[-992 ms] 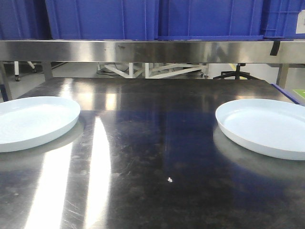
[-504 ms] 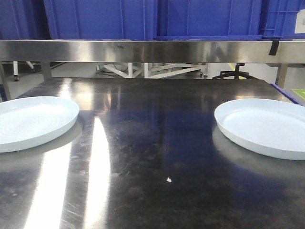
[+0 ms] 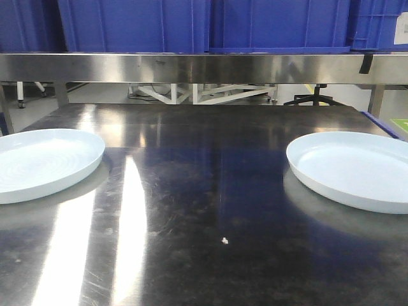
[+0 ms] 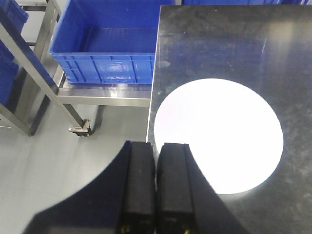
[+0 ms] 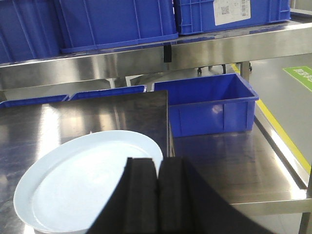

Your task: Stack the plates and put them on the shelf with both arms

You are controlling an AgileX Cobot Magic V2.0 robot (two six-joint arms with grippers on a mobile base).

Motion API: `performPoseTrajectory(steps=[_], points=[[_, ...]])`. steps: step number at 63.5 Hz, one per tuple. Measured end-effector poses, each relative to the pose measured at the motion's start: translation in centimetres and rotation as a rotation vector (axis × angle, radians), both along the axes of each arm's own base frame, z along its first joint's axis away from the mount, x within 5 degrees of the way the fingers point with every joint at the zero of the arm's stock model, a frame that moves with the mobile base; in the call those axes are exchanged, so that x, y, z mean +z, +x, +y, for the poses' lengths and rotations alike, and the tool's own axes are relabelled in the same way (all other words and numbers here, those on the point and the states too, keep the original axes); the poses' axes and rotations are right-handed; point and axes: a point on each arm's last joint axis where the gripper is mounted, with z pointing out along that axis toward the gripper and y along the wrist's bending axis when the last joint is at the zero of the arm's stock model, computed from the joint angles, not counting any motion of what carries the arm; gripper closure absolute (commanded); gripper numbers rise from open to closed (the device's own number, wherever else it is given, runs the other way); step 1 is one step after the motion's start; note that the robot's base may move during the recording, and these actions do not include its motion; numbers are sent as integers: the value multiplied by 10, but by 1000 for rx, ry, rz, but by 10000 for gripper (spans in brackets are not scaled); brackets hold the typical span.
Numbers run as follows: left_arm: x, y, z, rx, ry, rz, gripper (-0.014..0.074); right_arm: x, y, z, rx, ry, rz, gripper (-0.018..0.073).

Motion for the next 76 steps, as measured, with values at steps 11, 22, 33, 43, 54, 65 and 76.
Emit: performPoseTrajectory(steps=[11,22,33,43,54,65,76], points=[[0,1,0,0,-2,3,500,0,0,0,0,0,0,503],[-1,2,-1,-1,-2,4,499,0,0,0,0,0,0,503],[1,4,-2,-11,-17,-27,499,0,0,0,0,0,0,503],[3,4,-3,-15,-20,-45,499,0,0,0,0,0,0,503],[1,7,-3,-16,-20,-33,499,0,0,0,0,0,0,503],[1,8,-4,-16,-20,-33,499,7,0,-1,-6,-3,-82,503],[0,9,-4,-16,-19,-31,499,18,-2,0,-1,113,-118,503]])
